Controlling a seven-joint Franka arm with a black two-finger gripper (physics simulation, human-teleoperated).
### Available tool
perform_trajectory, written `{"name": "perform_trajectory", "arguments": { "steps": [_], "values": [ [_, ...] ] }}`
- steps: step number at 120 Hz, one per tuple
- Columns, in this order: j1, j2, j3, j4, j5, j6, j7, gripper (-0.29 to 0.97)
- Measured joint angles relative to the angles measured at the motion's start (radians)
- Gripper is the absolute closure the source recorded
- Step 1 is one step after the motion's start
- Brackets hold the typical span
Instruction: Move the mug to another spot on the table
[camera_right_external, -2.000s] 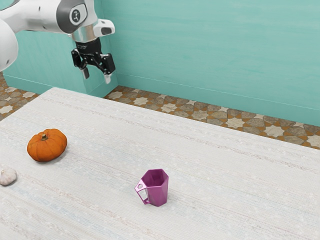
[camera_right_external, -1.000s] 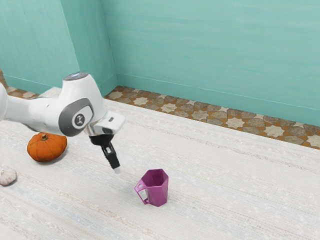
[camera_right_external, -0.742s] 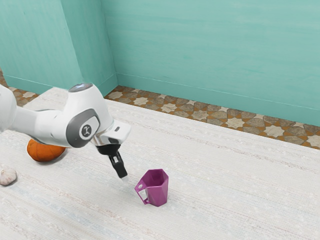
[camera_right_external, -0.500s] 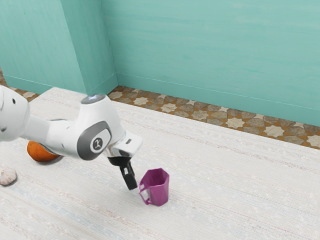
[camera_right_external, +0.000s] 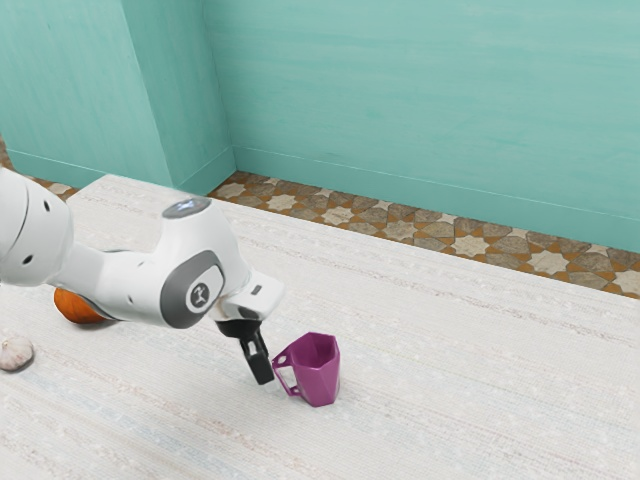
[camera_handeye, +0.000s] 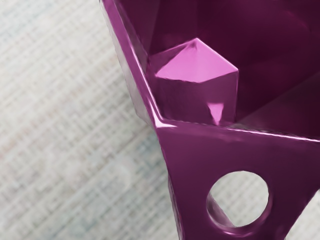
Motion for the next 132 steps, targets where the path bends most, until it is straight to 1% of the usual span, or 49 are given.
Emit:
{"name": "perform_trajectory", "arguments": {
  "steps": [8, 37, 132],
  "values": [
    [-0.023, 0.003, 0.0, 0.0, -0.001, 0.001, 0.004, 0.02],
    [-0.052, 0.021, 0.0, 0.012, 0.005, 0.009, 0.02, 0.02],
    [-0.06, 0.031, 0.001, 0.026, 0.012, 0.017, 0.071, 0.03]
  ]
}}
